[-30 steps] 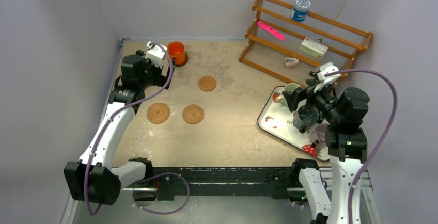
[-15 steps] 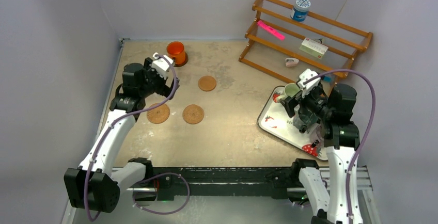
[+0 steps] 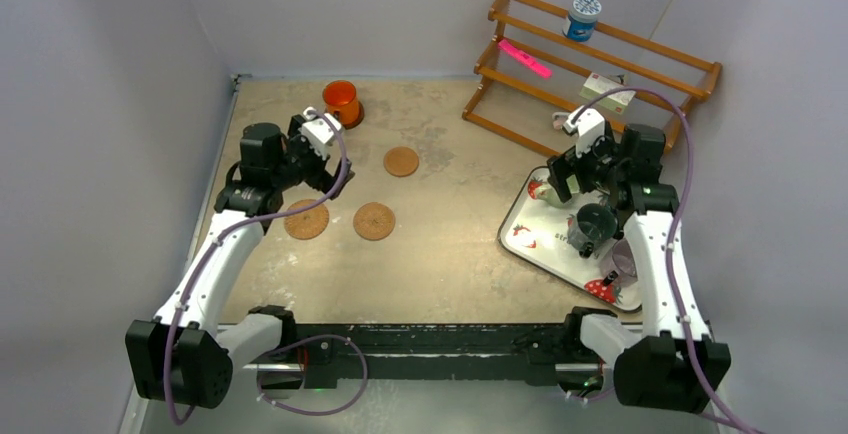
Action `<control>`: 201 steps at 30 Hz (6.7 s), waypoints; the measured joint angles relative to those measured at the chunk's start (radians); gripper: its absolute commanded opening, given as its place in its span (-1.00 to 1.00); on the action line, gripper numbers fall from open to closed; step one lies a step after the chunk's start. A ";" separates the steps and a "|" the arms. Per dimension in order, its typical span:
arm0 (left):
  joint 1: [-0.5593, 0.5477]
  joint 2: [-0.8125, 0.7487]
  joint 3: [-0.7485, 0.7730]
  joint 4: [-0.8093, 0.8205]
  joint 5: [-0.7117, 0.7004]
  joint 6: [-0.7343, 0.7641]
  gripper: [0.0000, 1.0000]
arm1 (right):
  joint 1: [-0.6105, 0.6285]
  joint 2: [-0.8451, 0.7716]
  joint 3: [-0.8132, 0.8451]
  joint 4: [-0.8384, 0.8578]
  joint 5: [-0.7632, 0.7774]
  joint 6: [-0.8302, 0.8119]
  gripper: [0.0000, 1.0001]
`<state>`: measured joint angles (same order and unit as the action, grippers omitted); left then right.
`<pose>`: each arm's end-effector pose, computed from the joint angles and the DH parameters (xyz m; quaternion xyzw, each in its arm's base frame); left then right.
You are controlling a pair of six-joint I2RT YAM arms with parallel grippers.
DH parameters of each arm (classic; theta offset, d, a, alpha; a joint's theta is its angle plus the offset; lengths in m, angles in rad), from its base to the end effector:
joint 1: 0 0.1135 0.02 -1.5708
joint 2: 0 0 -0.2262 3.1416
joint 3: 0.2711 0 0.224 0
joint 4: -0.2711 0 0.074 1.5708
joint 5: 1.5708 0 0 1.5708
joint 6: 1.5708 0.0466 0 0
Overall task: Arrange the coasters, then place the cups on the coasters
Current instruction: Pick up the cup from the tray, then place the cup at the center of the board.
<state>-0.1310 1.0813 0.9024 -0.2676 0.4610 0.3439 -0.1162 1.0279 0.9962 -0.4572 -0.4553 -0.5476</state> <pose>0.2363 -0.0520 0.2838 0.3121 0.7720 -0.1371 0.5365 0.2239 -0.0055 0.3059 -0.2923 0.7909 0.0194 0.5373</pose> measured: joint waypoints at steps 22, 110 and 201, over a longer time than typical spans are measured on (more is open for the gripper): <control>-0.009 0.061 -0.001 -0.013 0.050 0.027 1.00 | -0.005 0.240 -0.030 0.302 0.235 0.222 0.94; -0.029 0.089 -0.001 -0.019 0.050 0.042 1.00 | -0.045 0.460 -0.013 0.229 0.116 0.158 0.98; -0.358 0.555 0.348 0.159 -0.060 0.027 1.00 | 0.421 0.521 0.444 0.134 0.239 0.423 0.98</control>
<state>-0.4889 1.6367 1.2503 -0.1089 0.4011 0.3714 0.3050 1.5494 1.4403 -0.3229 -0.2161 -0.1246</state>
